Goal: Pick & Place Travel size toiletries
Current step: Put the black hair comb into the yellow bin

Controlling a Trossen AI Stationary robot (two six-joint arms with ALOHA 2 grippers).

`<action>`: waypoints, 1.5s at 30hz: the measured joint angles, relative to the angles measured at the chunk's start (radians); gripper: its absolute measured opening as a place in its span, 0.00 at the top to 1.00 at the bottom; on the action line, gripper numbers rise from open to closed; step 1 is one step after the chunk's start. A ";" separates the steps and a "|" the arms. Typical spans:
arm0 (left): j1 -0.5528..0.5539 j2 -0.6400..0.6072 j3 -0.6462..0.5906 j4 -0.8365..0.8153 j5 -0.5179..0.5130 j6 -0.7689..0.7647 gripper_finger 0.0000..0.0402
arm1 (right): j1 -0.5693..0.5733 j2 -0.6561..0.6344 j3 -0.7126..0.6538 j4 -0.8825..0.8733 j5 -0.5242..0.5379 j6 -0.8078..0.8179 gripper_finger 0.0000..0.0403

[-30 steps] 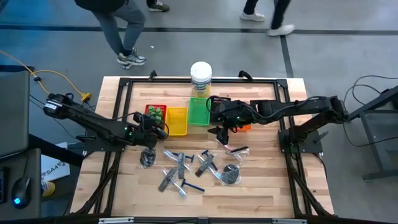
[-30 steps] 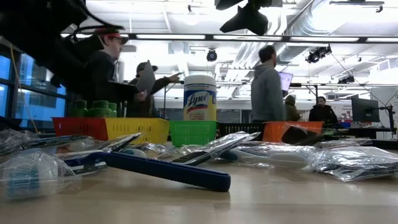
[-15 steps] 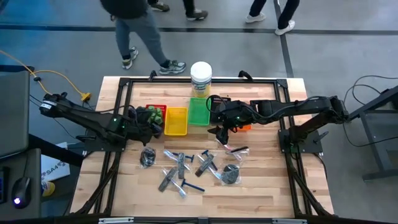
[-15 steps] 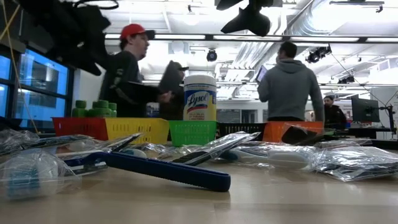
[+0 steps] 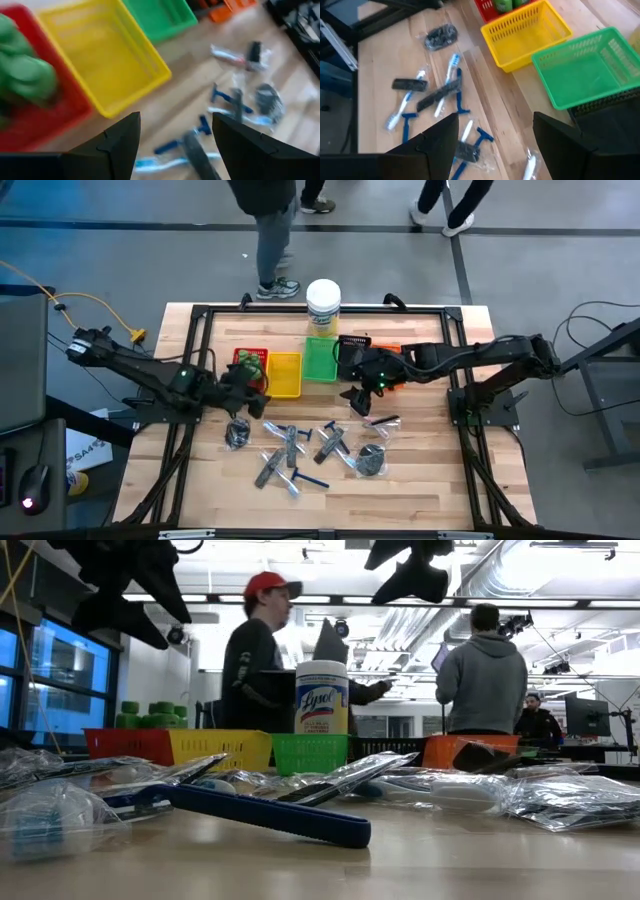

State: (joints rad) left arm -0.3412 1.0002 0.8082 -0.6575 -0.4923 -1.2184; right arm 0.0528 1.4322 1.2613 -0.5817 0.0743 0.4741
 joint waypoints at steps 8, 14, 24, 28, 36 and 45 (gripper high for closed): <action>-0.143 0.169 0.000 0.134 -0.010 -0.165 0.40 | 0.007 0.000 0.000 -0.043 0.002 0.026 0.39; -0.179 0.306 0.000 0.230 0.068 -0.200 0.40 | 0.007 0.000 0.000 -0.035 -0.002 0.028 0.39; -0.176 0.345 0.000 0.250 0.326 -0.145 0.40 | 0.007 0.000 0.000 -0.034 -0.025 0.020 0.39; -0.167 0.347 0.000 0.252 0.370 -0.082 0.40 | 0.007 0.000 0.000 -0.032 -0.029 0.019 0.39; -0.066 0.366 -0.092 0.413 0.556 0.010 0.40 | 0.007 0.000 0.000 -0.027 -0.029 0.019 0.39; -0.004 0.360 -0.210 0.591 0.646 0.053 0.40 | 0.007 0.000 0.000 -0.019 -0.030 0.019 0.39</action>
State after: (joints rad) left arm -0.3457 1.3598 0.5986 -0.0664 0.1541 -1.1655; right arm 0.0601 1.4322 1.2617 -0.6010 0.0444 0.4934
